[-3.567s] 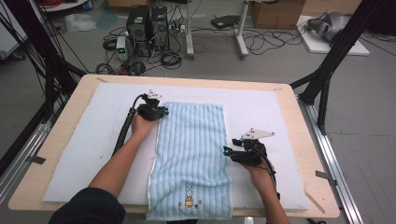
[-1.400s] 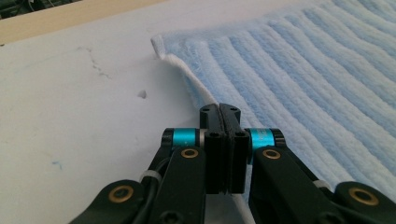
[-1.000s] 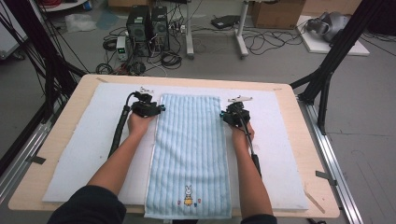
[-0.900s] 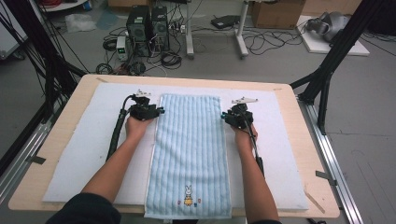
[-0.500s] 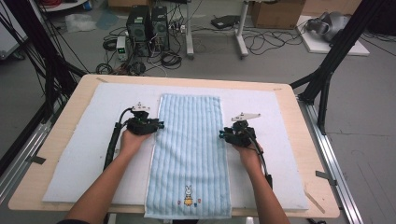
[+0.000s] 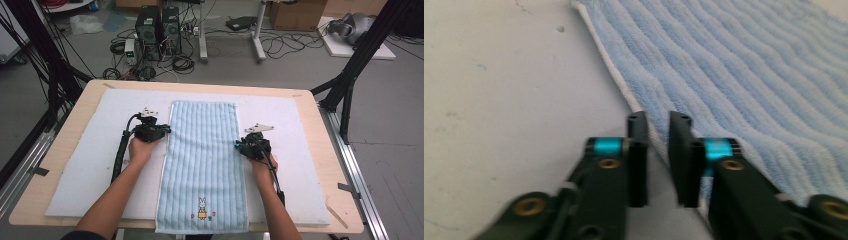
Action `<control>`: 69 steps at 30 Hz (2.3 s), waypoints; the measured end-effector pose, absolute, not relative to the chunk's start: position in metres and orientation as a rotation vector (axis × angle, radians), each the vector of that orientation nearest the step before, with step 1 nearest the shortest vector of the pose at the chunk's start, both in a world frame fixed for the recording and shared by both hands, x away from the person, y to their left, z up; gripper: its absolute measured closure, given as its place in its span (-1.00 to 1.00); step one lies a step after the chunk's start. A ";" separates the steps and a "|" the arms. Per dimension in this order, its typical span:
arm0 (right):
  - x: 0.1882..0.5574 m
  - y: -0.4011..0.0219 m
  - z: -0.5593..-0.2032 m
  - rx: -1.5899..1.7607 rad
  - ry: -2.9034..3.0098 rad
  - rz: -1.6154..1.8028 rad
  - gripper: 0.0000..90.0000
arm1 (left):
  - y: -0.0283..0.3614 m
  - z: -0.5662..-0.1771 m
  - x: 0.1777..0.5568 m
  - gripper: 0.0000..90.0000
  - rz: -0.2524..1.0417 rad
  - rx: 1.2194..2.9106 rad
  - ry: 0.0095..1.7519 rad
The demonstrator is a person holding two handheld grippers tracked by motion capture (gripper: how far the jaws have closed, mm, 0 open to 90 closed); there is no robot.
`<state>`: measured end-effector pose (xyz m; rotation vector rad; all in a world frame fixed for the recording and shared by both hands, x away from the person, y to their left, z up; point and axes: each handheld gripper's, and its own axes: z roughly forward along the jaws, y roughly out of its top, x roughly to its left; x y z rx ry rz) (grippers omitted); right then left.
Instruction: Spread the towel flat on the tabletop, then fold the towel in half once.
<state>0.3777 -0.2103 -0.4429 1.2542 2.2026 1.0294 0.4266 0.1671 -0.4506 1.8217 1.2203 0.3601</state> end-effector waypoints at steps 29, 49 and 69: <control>0.323 -0.223 -0.440 1.126 2.321 1.176 0.52 | 0.187 -0.437 0.387 -0.01 0.416 1.733 1.096; 0.322 -0.249 -0.424 1.185 2.152 1.084 -0.54 | 0.209 -0.437 0.354 -0.58 0.378 1.687 0.955; 0.324 -0.271 -0.418 1.236 2.052 1.138 -0.76 | 0.209 -0.435 0.351 -0.57 0.380 1.673 0.945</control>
